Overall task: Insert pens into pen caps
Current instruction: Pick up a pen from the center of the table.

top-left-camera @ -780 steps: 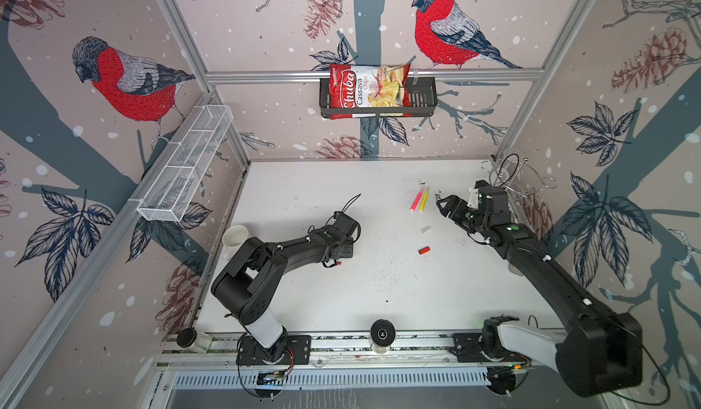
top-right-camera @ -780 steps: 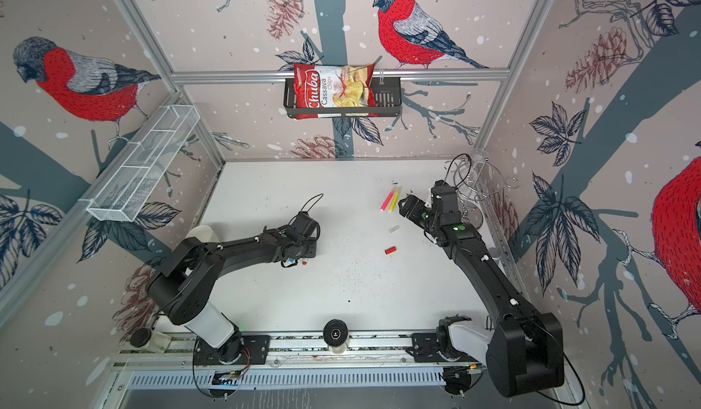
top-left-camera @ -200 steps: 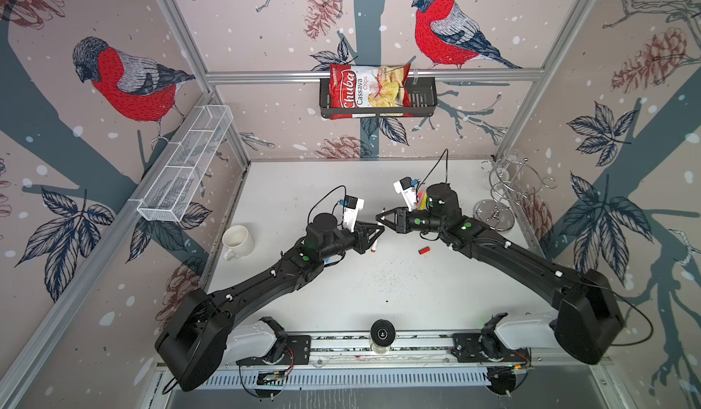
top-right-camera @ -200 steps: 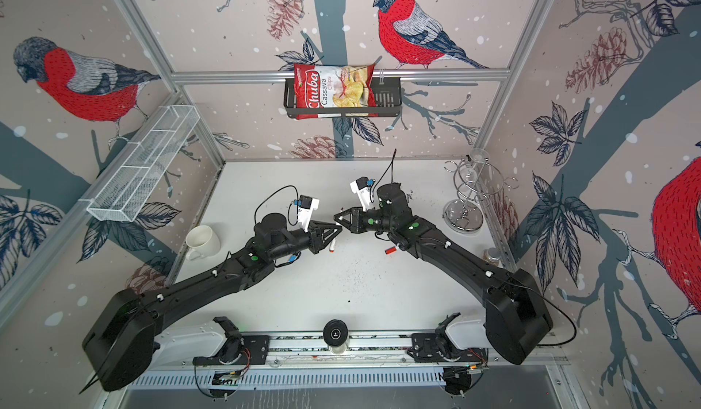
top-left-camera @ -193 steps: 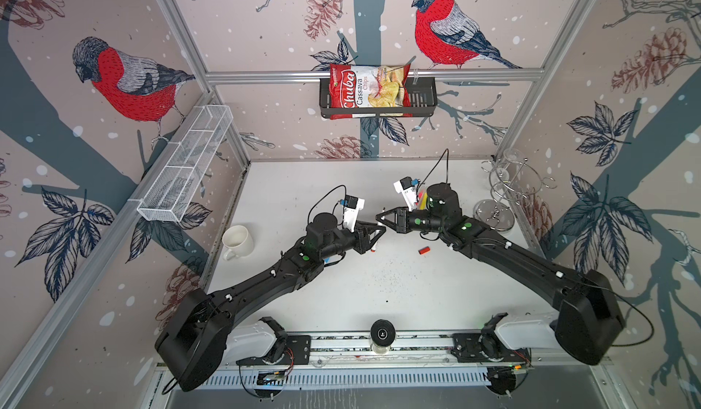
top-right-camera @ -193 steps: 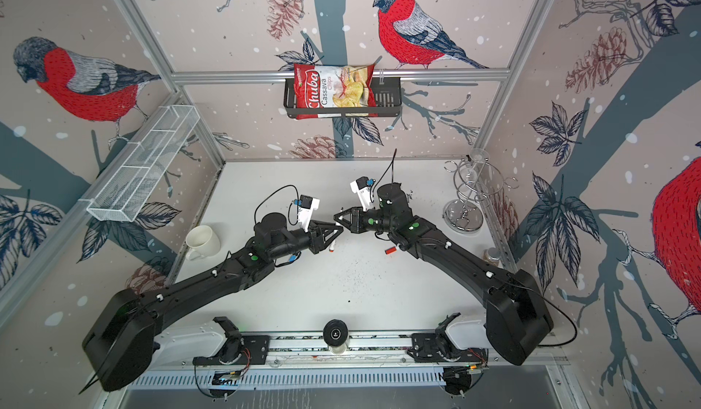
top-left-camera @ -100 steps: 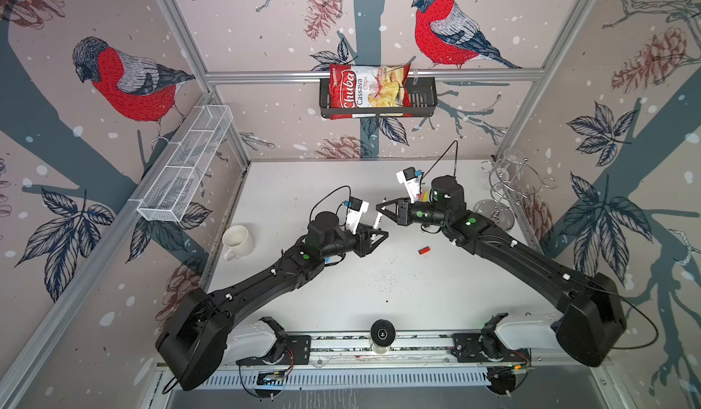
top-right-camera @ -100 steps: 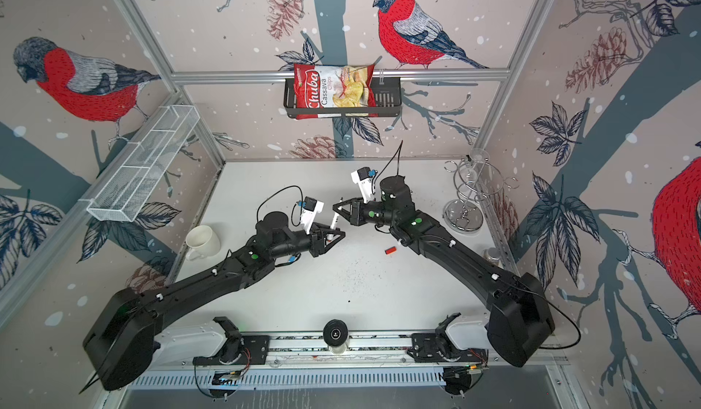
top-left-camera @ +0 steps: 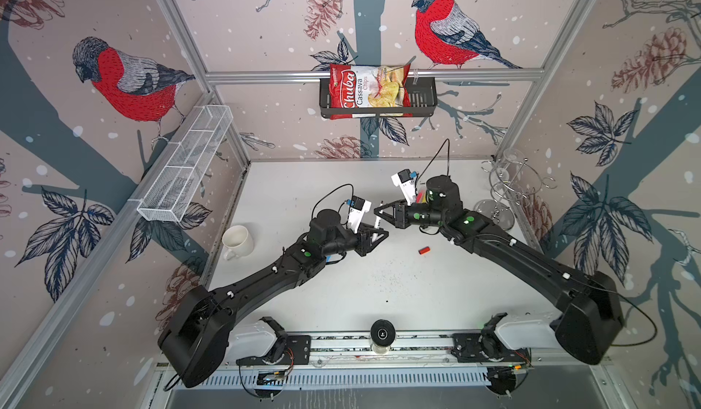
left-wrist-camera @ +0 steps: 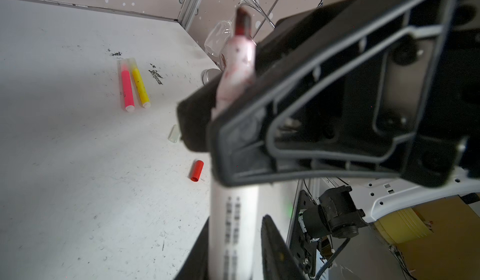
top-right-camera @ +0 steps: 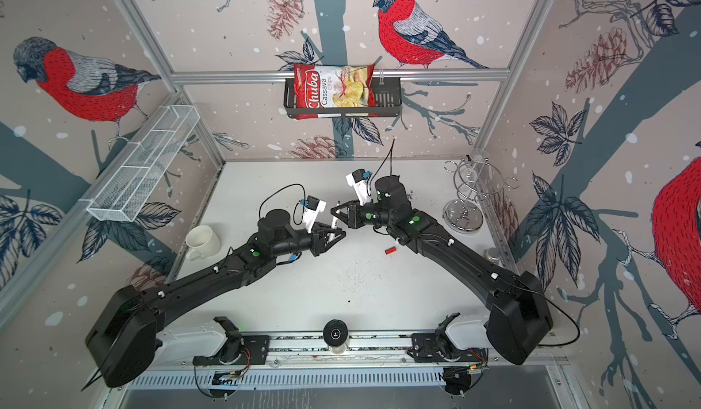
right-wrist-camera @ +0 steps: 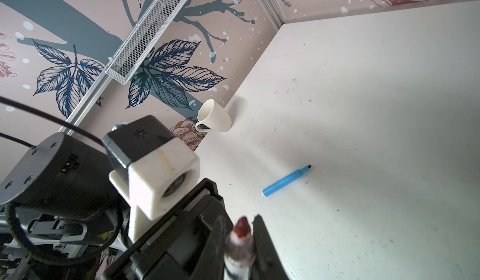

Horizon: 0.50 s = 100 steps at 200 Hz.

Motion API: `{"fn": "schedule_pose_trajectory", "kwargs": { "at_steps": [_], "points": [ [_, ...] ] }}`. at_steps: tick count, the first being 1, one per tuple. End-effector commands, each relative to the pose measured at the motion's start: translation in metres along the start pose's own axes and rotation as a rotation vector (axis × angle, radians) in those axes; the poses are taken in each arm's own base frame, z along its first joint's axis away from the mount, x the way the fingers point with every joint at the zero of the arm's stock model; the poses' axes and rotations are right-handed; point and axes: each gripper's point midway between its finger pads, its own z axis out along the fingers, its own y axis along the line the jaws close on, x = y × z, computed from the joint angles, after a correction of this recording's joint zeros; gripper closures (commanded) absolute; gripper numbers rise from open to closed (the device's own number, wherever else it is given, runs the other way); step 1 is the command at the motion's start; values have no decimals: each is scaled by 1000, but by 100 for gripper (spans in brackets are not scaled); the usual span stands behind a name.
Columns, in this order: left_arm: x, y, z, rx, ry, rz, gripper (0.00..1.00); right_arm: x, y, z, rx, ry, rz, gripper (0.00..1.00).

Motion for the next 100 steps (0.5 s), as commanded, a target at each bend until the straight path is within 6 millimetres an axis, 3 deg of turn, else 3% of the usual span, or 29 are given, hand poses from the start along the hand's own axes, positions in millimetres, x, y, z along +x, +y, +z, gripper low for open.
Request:
{"fn": "schedule_pose_trajectory", "kwargs": {
  "at_steps": [1, 24, 43, 68, 85, 100],
  "points": [
    [-6, -8, -2, 25, -14, 31, 73, -8, -5, -4, 29, -39, -14, 91],
    [-6, -8, -2, 23, -18, 32, 79, -7, -6, -4, 31, -38, -11, 91],
    [-6, -7, -3, 18, -24, 34, 100, -7, -5, -4, 29, -38, -9, 91],
    [-7, -6, -6, 7, -45, 42, 100, -8, -4, -6, 29, -44, -7, 83],
    [-9, -1, -9, -25, -64, 43, 100, -10, -6, -9, 48, -56, -1, 66],
    [-10, 6, -13, -75, -83, 45, 100, -15, -12, -15, 91, -87, 21, 30]
  ]
}}
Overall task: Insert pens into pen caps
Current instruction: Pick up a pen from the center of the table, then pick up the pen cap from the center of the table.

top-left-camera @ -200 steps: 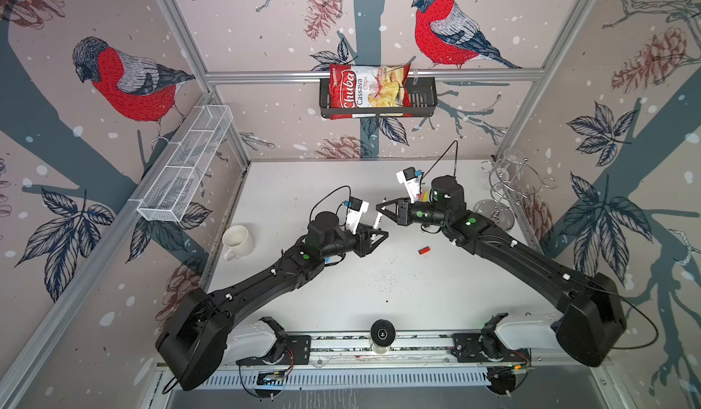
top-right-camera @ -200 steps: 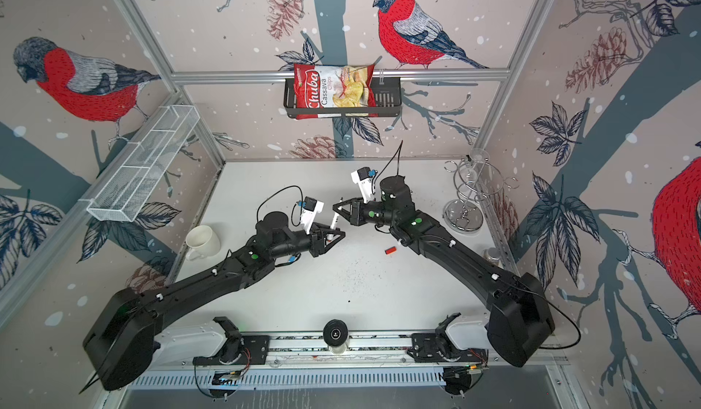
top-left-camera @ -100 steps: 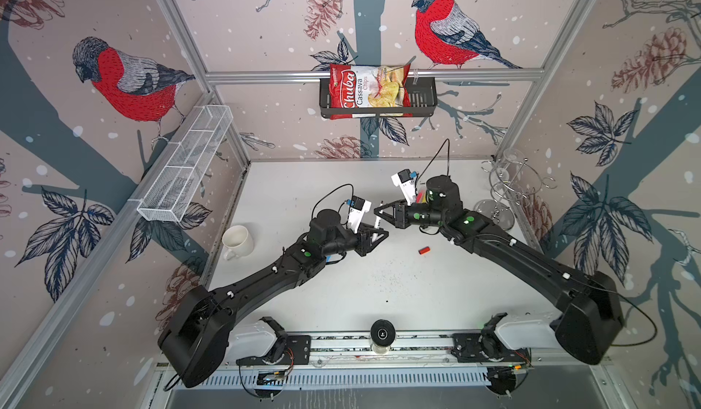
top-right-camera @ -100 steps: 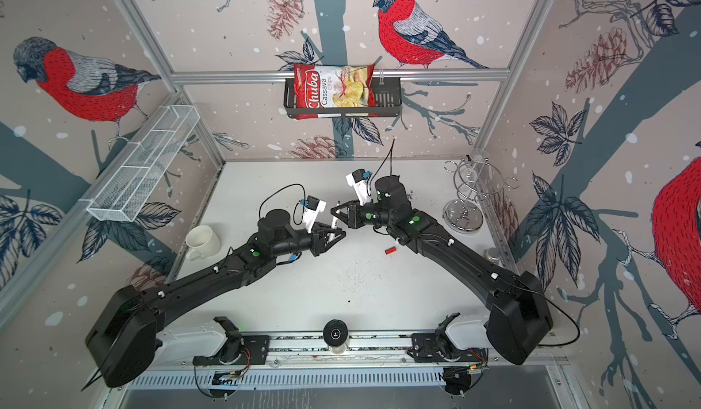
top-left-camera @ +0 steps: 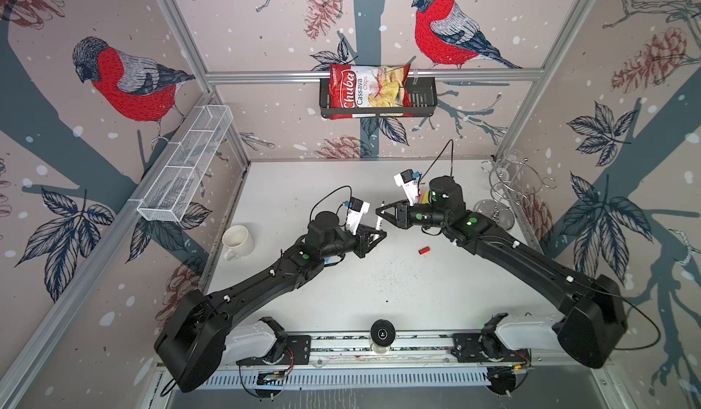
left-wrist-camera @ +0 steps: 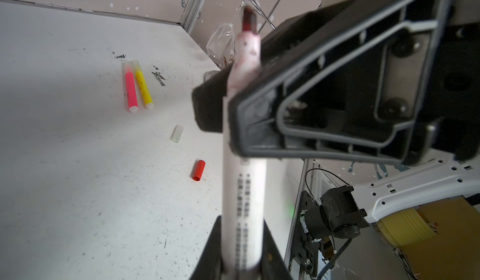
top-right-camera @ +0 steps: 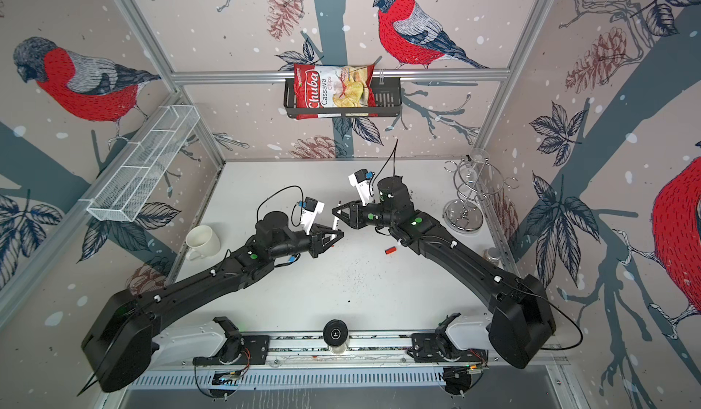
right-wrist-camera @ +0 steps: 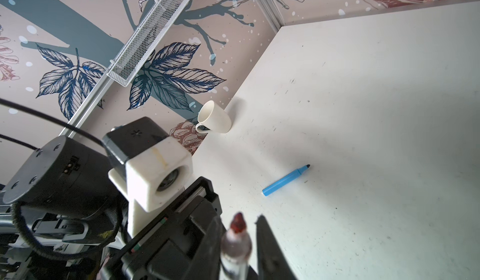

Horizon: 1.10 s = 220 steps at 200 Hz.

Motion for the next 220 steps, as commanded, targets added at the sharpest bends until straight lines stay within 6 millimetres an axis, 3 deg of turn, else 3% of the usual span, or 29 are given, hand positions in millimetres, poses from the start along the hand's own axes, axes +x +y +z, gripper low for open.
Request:
{"fn": "schedule_pose_trajectory", "kwargs": {
  "at_steps": [1, 23, 30, 61, 83, 108, 140, 167, 199, 220],
  "points": [
    [-12, 6, -6, -58, -64, 38, 100, -12, -10, -9, 73, -65, 22, 29],
    [-13, 18, -13, -136, -90, 43, 100, -19, -40, -25, 201, -125, 103, 10],
    [-14, 22, -16, -160, -101, 46, 100, -25, -45, -39, 239, -165, 121, 0],
    [-15, 31, -27, -229, -144, 64, 100, -20, -103, -82, 481, -287, 302, 0],
    [-16, 34, -30, -250, -154, 75, 100, 4, -146, -118, 625, -374, 595, 1],
    [-14, 37, -32, -267, -148, 86, 100, 14, -156, -127, 478, -431, 728, 0],
    [-10, 41, -33, -282, -141, 87, 100, 34, -184, -150, 743, -444, 880, 1],
    [-6, 42, -35, -290, -138, 92, 100, 47, -187, -151, 902, -414, 997, 0],
    [-5, 43, -38, -300, -143, 92, 100, 58, -186, -134, 962, -339, 1057, 0],
    [-4, 43, -41, -304, -148, 92, 100, 80, -194, -114, 982, -285, 1119, 9]
  ]
}}
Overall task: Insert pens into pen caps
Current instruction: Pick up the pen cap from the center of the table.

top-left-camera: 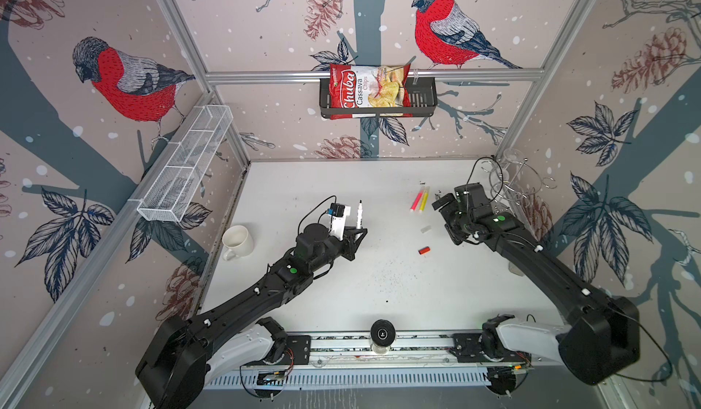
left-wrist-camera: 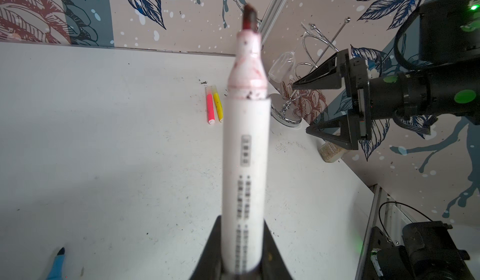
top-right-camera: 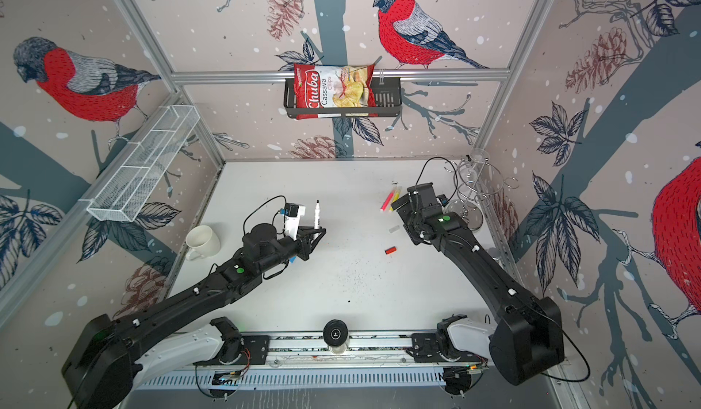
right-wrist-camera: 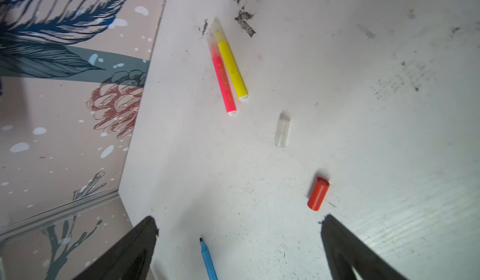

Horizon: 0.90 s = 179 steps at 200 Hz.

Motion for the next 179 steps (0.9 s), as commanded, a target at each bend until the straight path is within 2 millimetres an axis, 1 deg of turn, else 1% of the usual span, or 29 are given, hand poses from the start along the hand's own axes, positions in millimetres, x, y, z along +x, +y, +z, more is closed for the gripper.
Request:
{"fn": "schedule_pose_trajectory", "kwargs": {
  "at_steps": [1, 5, 10, 34, 72, 81, 89, 93, 113, 128, 157, 161, 167, 174, 179],
  "points": [
    [-2, 2, -3, -11, -18, 17, 100, 13, -23, 13, 107, 21, 71, 10],
    [-3, 2, -3, -12, -20, 18, 100, 16, -23, 17, 109, 32, 69, 14],
    [-2, 2, -4, -13, -20, 18, 100, 19, -25, 20, 117, 44, 74, 15],
    [-1, 3, -6, -17, -23, 17, 100, 32, -35, 37, 171, 98, 71, 15],
    [-1, 4, -8, -23, -28, 16, 100, 42, -51, 59, 248, 154, 46, 16],
    [-2, 5, -8, -26, -30, 17, 100, 45, -52, 64, 256, 172, 29, 22],
    [-2, 5, -8, -28, -30, 19, 100, 49, -50, 69, 243, 193, 5, 32],
    [-2, 5, -8, -26, -31, 18, 100, 51, -49, 72, 241, 205, 0, 34],
    [-3, 4, -7, -22, -33, 18, 100, 62, -50, 80, 242, 234, -23, 39],
    [-3, 4, -7, -22, -30, 19, 100, 66, -55, 84, 266, 237, -34, 39],
    [-5, 4, -7, -30, -31, 25, 100, 68, -69, 89, 327, 242, -34, 40],
    [-5, 4, -7, -31, -32, 26, 100, 67, -71, 89, 335, 244, -33, 41],
    [-5, 4, -8, -33, -32, 27, 100, 68, -72, 90, 342, 252, -37, 48],
    [-6, 5, -8, -34, -35, 27, 100, 70, -75, 91, 357, 265, -36, 50],
    [-6, 5, -8, -35, -37, 26, 100, 71, -77, 93, 368, 273, -37, 54]
  ]
}}
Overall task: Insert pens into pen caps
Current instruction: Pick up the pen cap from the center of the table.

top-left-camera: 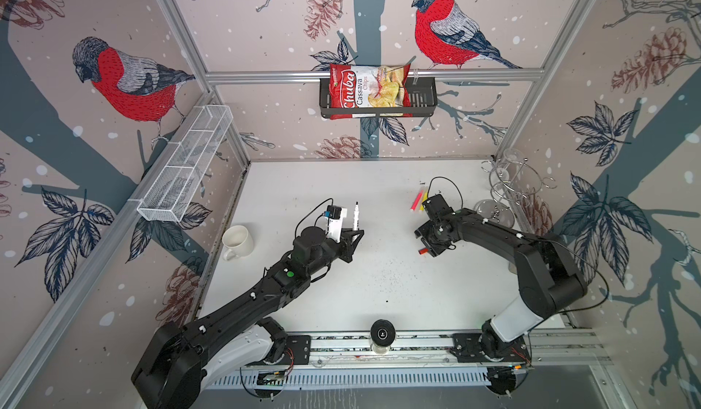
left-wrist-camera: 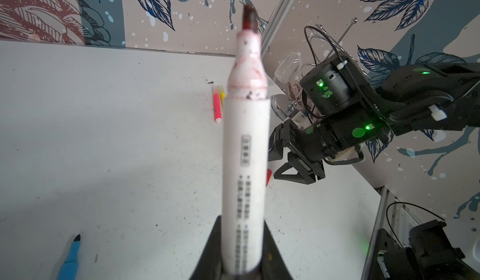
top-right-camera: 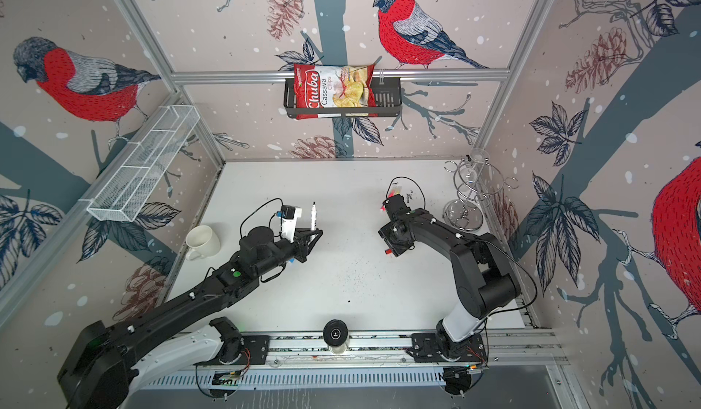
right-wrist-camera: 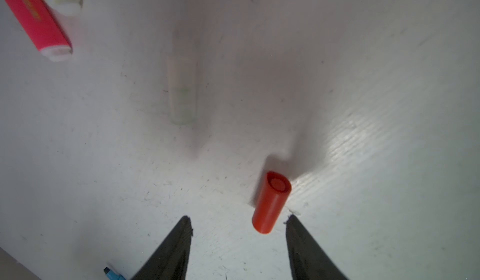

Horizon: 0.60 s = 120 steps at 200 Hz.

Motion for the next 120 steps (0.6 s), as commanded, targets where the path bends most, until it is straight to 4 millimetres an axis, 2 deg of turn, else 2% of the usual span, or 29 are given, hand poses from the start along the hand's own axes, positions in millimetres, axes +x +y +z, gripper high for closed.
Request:
{"fn": "schedule_pose_trajectory", "kwargs": {
  "at_steps": [1, 11, 44, 120],
  "points": [
    [-9, -1, -1, -7, -27, 23, 100, 2, -8, 5, 47, 29, -6, 55],
    [-8, -1, -1, -5, -27, 24, 100, 5, -10, 9, 67, 48, -9, 59],
    [-9, -1, 0, -5, -27, 23, 100, 11, -17, 23, 124, 96, -23, 63],
    [-10, 3, -4, -23, -48, 28, 100, 6, -27, 27, 190, 71, -30, 64]
  ]
}}
